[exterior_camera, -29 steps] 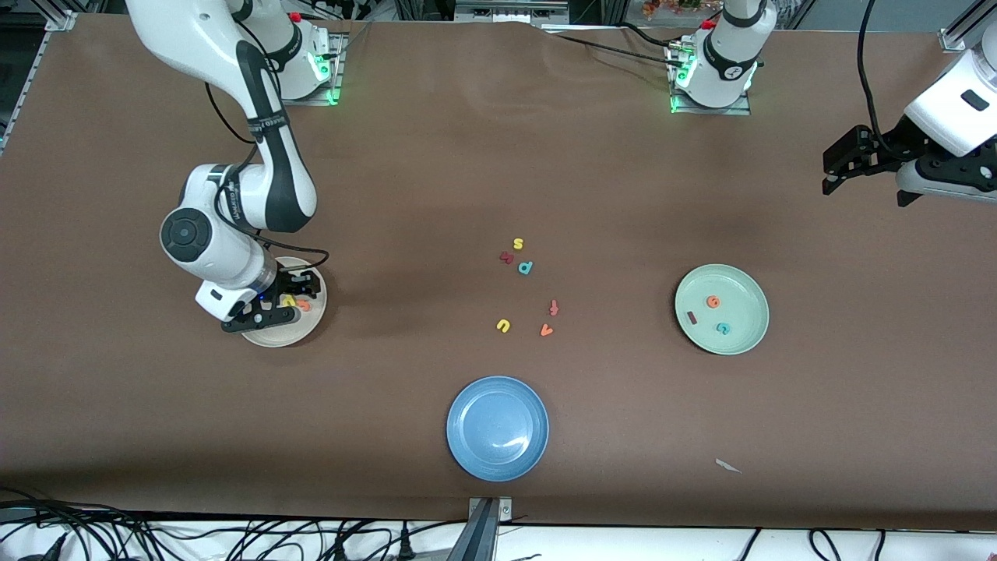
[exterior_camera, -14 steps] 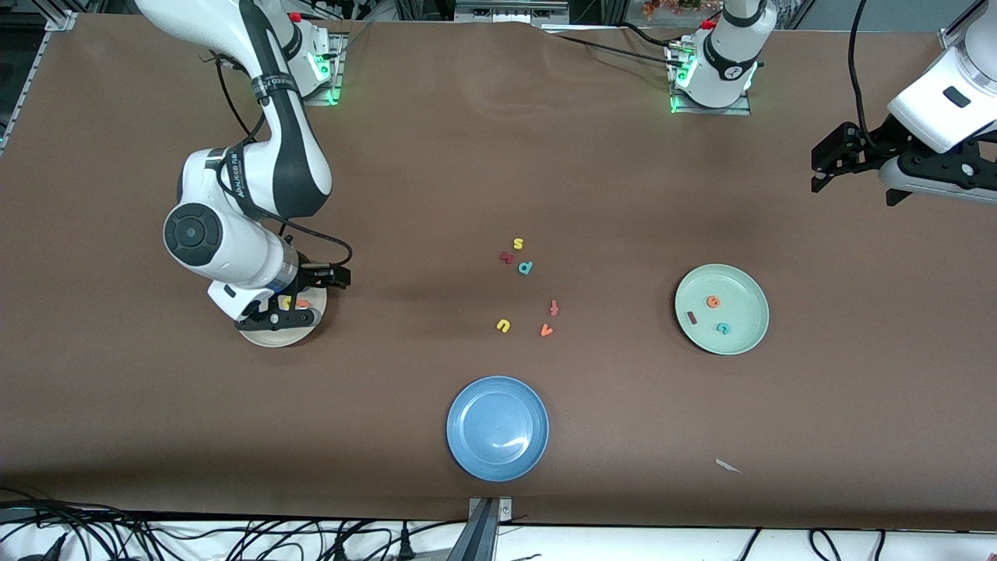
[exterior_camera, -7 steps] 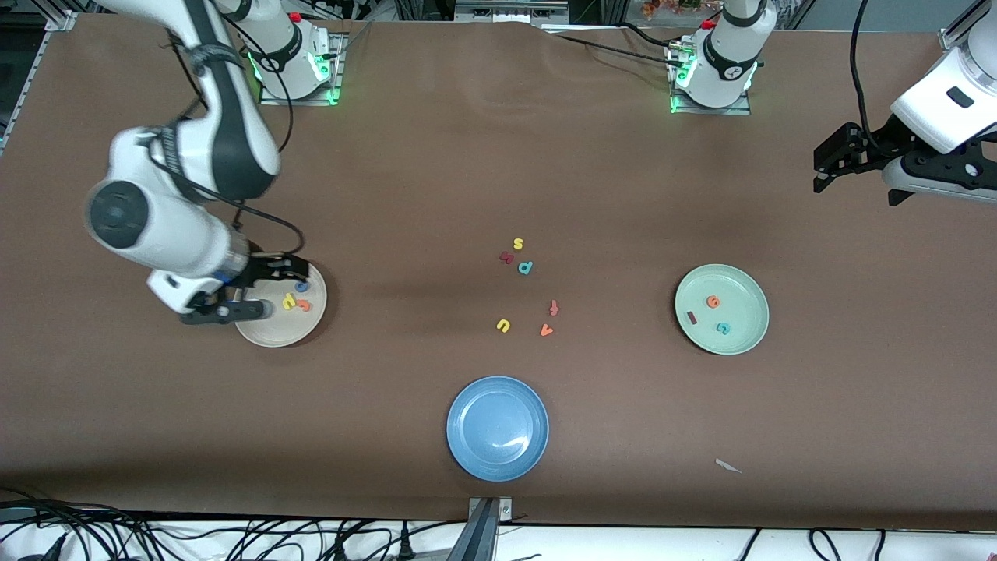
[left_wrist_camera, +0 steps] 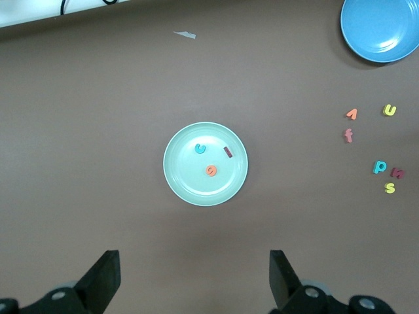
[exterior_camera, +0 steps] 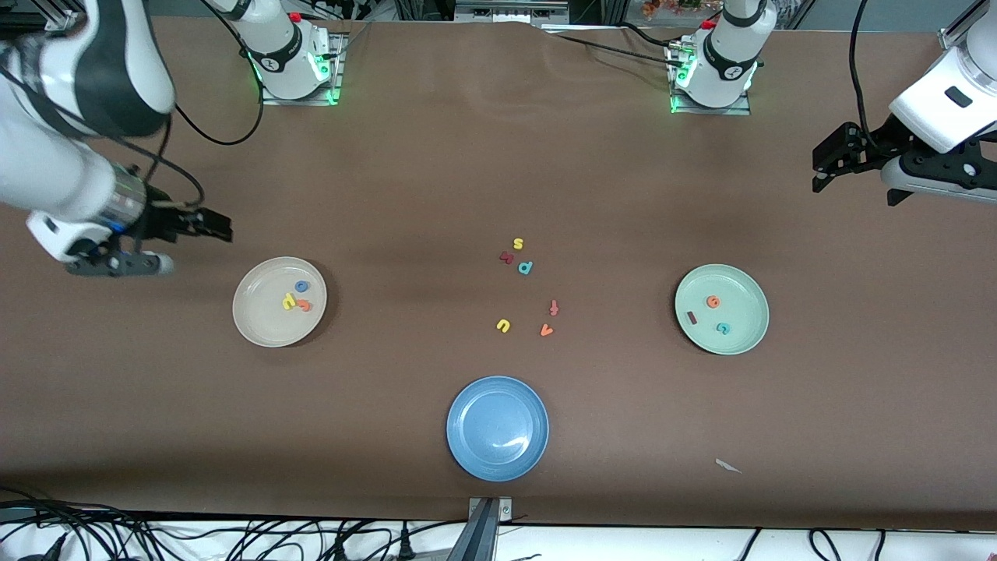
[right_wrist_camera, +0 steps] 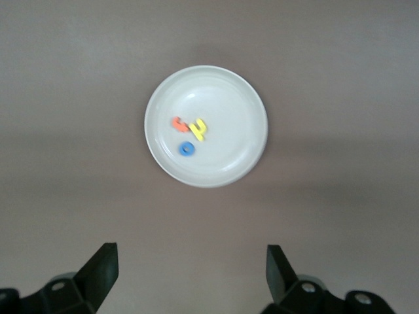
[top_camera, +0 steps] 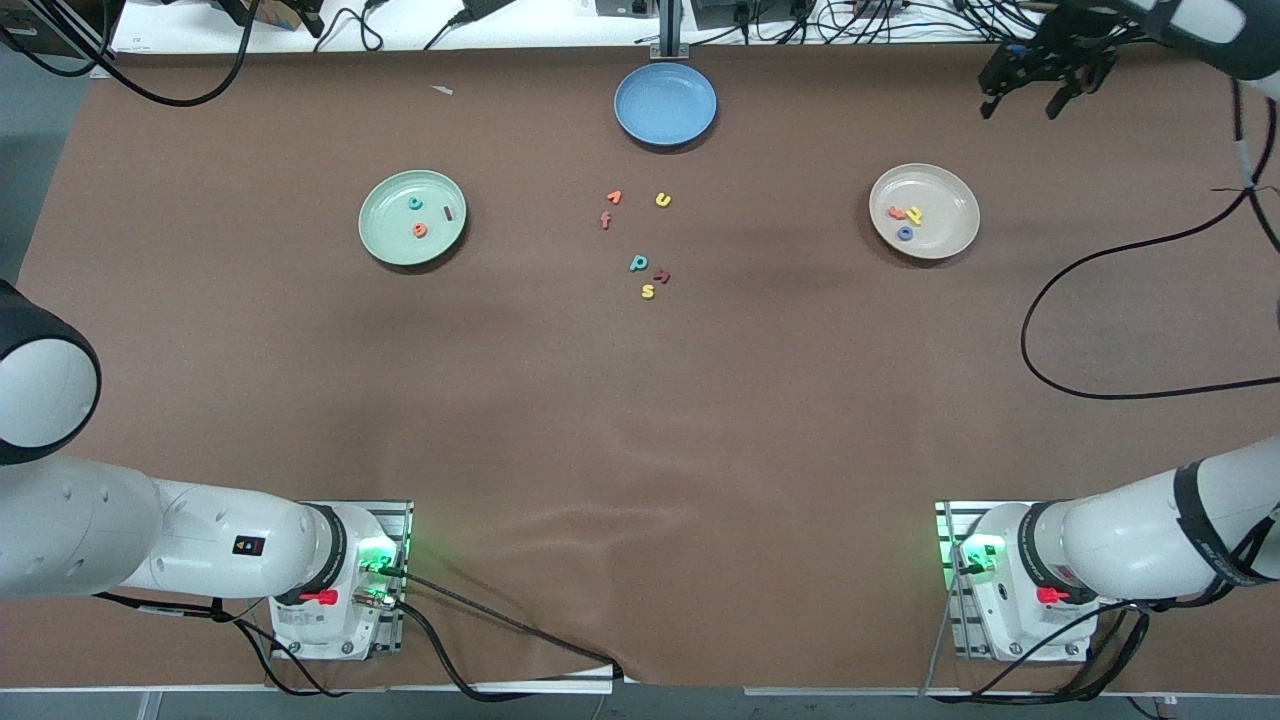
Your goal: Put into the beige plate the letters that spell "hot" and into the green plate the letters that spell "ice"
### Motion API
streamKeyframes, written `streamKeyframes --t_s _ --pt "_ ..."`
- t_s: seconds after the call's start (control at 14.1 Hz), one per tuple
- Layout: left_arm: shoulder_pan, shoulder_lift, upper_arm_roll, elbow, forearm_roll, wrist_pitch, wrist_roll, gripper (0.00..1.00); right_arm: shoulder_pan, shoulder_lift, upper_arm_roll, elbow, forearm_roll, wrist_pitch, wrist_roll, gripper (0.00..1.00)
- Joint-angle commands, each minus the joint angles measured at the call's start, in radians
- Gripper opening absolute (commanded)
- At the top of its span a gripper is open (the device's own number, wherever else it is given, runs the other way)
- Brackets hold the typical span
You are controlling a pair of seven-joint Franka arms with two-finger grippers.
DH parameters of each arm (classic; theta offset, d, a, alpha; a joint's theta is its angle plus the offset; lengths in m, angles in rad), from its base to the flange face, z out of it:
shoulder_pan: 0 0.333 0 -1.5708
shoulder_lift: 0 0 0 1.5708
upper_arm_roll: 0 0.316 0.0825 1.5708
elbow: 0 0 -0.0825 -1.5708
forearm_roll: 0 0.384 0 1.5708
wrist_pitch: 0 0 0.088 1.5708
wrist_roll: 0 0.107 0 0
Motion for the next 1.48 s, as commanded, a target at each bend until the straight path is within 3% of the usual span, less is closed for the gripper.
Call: streamKeyframes --t_s 0.0,0.49,0.99,1.41 --pt "-0.015 -0.019 0.017 -0.021 0.017 -0.002 0.014 1.0 -0.058 -0.103 0.05 -0.026 -0.059 -0.08 0.003 1.0" --pt "-0.015 -0.019 0.057 -0.029 0.017 -0.01 0.014 1.0 -0.099 -0.111 0.058 0.141 -0.05 -0.31 0.001 1.0" --pt "-0.028 -0.019 0.068 -0.027 0.017 -0.028 0.019 1.0 -0.099 -0.102 0.058 0.172 -0.052 -0.202 -0.006 1.0" --pt "-0.037 -0.019 0.068 -0.024 0.035 -0.03 0.017 1.0 -0.098 -0.085 0.05 0.207 -0.058 -0.208 -0.048 1.0"
